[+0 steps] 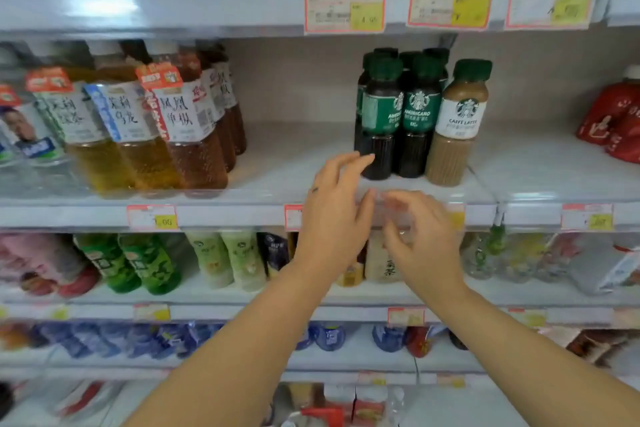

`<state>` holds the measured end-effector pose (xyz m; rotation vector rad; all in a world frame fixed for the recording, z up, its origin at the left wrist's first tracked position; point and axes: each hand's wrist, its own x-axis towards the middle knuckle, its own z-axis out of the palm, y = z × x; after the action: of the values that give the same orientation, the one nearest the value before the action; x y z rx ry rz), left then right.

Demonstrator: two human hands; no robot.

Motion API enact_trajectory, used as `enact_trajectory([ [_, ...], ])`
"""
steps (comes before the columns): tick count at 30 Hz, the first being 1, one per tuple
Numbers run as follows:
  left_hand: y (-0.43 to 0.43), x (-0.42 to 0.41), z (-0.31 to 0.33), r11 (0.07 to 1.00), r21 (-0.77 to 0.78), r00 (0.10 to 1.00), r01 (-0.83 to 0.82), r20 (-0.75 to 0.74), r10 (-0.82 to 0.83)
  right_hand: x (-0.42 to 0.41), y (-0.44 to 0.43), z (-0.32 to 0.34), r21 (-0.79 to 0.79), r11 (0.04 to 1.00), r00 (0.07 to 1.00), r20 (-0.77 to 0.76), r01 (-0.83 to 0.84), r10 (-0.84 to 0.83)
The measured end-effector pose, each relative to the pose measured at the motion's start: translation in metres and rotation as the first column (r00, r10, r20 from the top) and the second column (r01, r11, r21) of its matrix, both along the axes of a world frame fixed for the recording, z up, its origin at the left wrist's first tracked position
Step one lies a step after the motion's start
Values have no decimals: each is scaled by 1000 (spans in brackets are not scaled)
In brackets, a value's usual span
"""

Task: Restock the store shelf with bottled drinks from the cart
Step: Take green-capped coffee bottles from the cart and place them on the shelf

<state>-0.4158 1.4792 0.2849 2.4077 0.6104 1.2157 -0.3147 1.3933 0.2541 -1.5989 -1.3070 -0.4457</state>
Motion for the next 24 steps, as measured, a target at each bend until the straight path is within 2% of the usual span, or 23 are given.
enact_trajectory([
  [3,-9,-71,-53,999,-1,999,-46,17,46,-43,7,-37,-110,981,988,-31,-157,154],
  [6,-20,-148,-120,969,-134,977,-208,-65,201,-88,13,-88,-298,914,961,-117,-276,252],
  [8,-28,-200,-167,909,-230,936,-348,-145,321,-119,18,-124,-430,836,940,-171,-342,297],
  [10,-39,-250,-210,812,-313,868,-493,-242,433,-152,21,-158,-540,738,914,-216,-404,342],
  [13,-66,-319,-269,607,-388,718,-693,-442,537,-203,23,-207,-687,550,870,-273,-475,411],
  [17,-107,-396,-333,336,-439,553,-833,-654,517,-264,24,-268,-828,272,805,-311,-490,505],
  [21,-137,-444,-388,134,-488,502,-863,-792,349,-316,18,-324,-875,-40,730,-426,-482,535],
  [24,-141,-459,-419,22,-543,521,-839,-792,320,-345,16,-358,-860,-167,705,-495,-483,508],
])
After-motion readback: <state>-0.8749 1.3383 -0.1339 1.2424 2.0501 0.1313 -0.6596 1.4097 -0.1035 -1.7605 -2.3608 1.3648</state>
